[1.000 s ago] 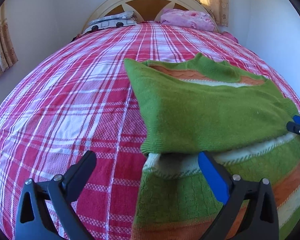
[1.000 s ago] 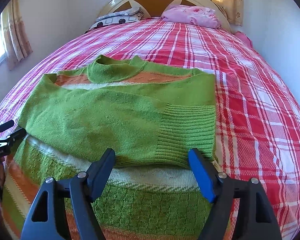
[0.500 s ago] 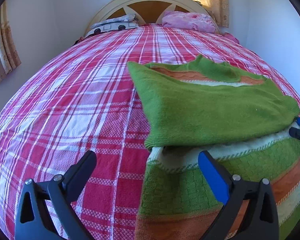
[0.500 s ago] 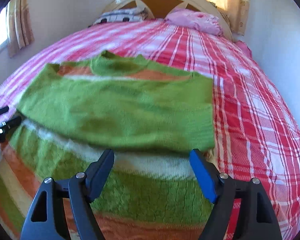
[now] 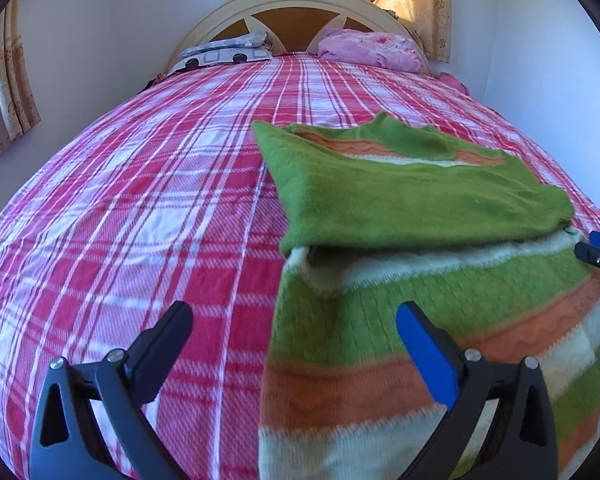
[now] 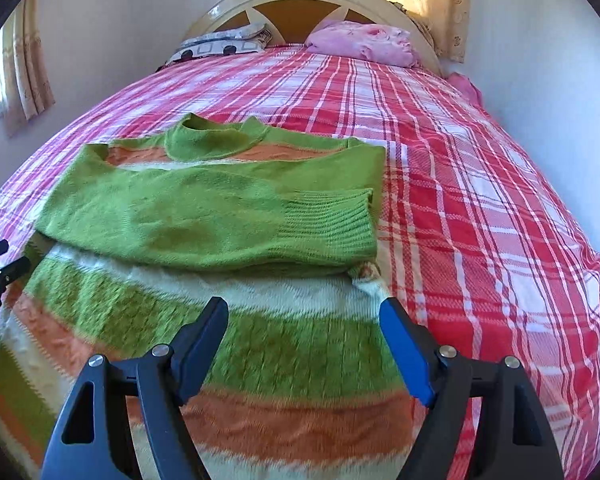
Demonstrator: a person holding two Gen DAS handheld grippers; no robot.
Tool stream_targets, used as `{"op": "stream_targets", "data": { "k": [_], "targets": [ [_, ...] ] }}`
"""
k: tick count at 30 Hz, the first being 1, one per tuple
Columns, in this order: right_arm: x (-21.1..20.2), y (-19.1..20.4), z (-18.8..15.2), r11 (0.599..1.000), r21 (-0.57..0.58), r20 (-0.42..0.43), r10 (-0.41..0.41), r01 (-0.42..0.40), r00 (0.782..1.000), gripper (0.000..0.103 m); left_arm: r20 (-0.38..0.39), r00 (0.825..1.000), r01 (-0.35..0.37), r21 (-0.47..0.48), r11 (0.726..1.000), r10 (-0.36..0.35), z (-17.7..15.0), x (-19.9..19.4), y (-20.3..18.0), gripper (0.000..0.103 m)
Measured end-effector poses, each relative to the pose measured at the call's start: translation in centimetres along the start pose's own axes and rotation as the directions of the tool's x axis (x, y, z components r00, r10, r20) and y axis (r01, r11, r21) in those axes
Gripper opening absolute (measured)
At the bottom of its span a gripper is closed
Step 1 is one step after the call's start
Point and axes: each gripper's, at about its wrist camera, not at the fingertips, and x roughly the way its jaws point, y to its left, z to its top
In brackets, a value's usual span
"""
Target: Fold small clothes
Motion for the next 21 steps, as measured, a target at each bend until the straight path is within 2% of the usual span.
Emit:
{"op": "stream_targets", "data": {
  "k": [11,21],
  "targets": [
    [-3.4,1.1,-4.2,1.000,-0.005,0.011,0.028,-0.028,1.000,0.078,0.036,0.998,0.048,-0.002,0.999,-0.048,-2.6,-4.3,-1.1,0.103],
    [-5.4,1.6,-7.2,0.999,0.006,0.015,0.052,-0.052,0.999,0.078,0.041,0.998,0.057,0.006,0.998,-0.057,-4.7,-6.5,-1.8,0.103]
  ]
}}
